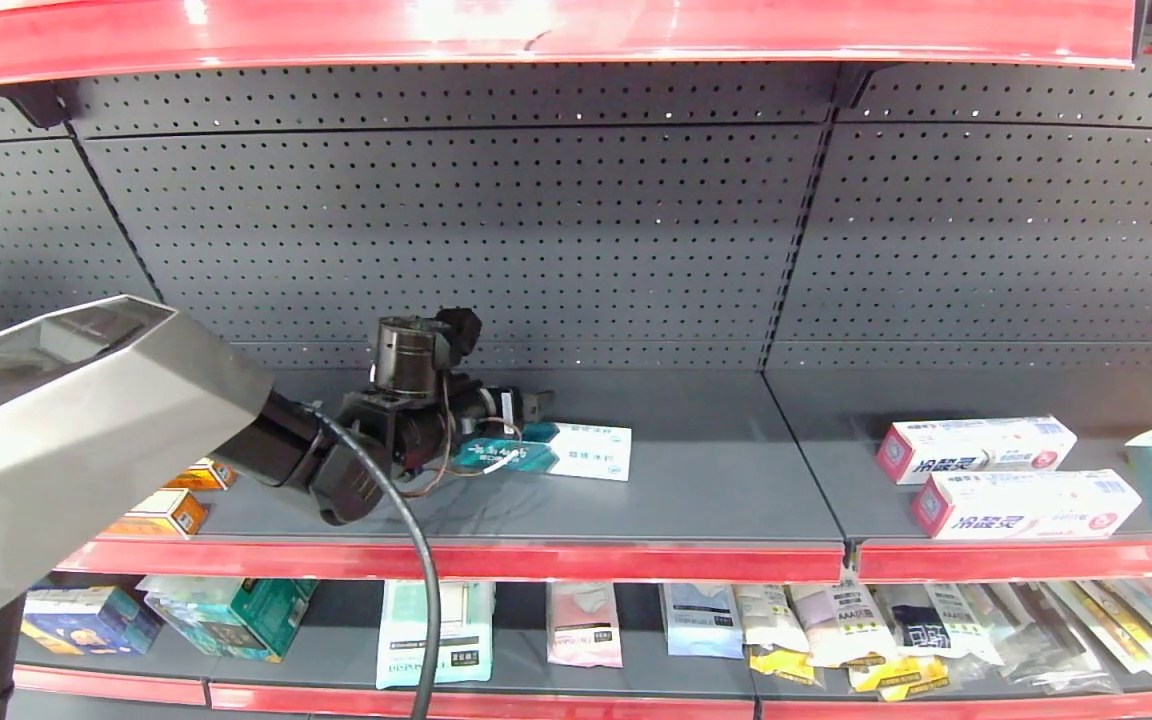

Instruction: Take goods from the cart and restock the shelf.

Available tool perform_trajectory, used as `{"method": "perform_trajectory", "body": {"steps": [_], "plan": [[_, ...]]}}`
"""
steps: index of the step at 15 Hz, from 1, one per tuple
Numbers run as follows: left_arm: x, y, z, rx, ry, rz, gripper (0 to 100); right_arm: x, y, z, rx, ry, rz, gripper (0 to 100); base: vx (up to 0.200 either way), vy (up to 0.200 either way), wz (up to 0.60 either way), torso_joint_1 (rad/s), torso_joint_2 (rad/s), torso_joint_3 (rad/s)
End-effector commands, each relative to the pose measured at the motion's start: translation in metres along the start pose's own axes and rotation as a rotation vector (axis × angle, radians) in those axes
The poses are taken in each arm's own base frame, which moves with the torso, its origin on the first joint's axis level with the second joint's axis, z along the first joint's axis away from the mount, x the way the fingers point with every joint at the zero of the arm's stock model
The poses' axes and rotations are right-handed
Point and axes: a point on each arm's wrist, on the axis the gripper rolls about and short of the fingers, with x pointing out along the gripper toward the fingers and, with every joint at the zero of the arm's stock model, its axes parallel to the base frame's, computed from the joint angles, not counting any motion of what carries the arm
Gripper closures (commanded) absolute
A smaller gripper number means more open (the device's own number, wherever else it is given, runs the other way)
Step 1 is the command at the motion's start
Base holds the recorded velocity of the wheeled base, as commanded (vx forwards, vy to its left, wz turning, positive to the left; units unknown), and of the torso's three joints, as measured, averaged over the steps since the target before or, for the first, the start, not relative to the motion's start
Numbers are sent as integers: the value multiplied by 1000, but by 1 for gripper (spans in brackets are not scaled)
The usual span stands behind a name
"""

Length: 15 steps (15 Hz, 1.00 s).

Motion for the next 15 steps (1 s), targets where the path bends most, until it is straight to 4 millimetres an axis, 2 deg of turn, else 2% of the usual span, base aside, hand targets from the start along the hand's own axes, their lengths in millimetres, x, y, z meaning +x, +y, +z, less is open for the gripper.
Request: {"method": "perform_trajectory", "body": {"steps": [1, 5, 9, 11, 15], "plan": [[8, 0, 2, 2, -5, -8, 0, -1, 0, 0, -3, -12, -3, 100, 0, 0, 0, 0, 0, 0], [25, 0, 3, 25, -3, -33, 0, -1, 0, 0, -14, -10, -2, 100, 0, 0, 0, 0, 0, 0], [27, 0, -2, 56, 64, -27, 0, -1, 0, -1, -20, -9, -2, 100, 0, 0, 0, 0, 0, 0], [38, -1, -4, 85, 62, -32, 0, -1, 0, -1, -21, -7, -1, 100, 0, 0, 0, 0, 0, 0], [50, -11, -3, 118, 95, -39, 0, -3, 1, -2, -36, -19, -5, 100, 0, 0, 0, 0, 0, 0]]}}
